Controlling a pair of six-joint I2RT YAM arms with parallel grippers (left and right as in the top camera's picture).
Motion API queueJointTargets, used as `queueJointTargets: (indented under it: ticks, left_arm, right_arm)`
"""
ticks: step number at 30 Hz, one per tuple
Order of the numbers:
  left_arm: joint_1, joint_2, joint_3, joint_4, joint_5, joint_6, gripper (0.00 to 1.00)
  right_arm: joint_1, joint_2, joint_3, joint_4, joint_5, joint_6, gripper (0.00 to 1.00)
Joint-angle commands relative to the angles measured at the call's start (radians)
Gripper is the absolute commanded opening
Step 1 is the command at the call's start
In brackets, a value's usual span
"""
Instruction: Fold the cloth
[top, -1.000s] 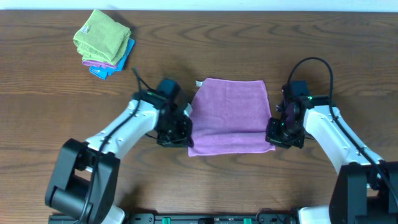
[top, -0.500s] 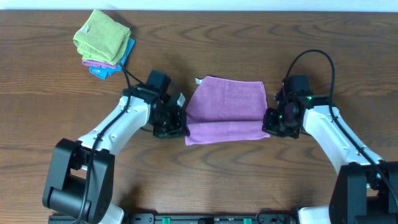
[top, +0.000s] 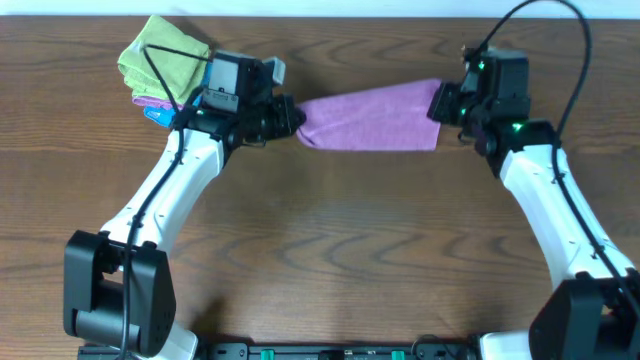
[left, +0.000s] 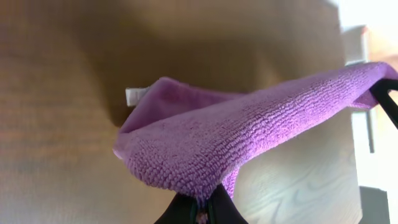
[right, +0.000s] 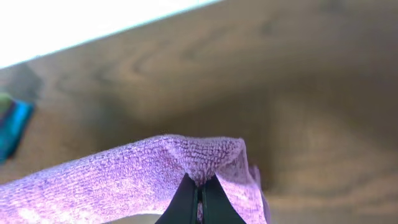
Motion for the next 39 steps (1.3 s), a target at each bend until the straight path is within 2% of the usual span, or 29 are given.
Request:
queueJointTargets:
  ticks: [1,9,13,21,25,31,35,39]
  left_arm:
    - [0.027,-0.009,0.074,0.011,-0.026,-0.027,0.06]
    - [0.035,-0.009,0.263,-0.190,-0.051,0.113,0.06]
    - [0.044,-0.009,0.264,-0.199,-0.055,0.122,0.06]
    - [0.069,-0.009,0.264,-0.229,-0.059,0.143,0.06]
    - [0.072,-0.009,0.264,-0.350,-0.059,0.210,0.06]
    - [0.064,-0.009,0.238,-0.607,-0.070,0.291,0.06]
    - [0.045,-0.009,0.153,-0.676,-0.059,0.291,0.06]
    - [0.014,-0.009,0.019,-0.669,-0.016,0.290,0.06]
  right_arm:
    - [0.008,0.003,0.058,0.003,0.042,-0.046,0.01]
    - [0.040,0.002,0.092,-0.079,0.065,-0.077,0.01]
    - [0.039,0.002,0.095,-0.031,0.080,-0.077,0.01]
    - [0.039,0.001,0.095,-0.040,0.085,-0.096,0.01]
    - [0.039,0.001,0.095,-0.135,0.084,-0.095,0.01]
    - [0.042,0.001,0.095,-0.391,0.083,-0.095,0.01]
    - [0.050,0.001,0.095,-0.534,0.084,-0.089,0.02]
    - [0.063,0.001,0.085,-0.647,0.084,-0.083,0.02]
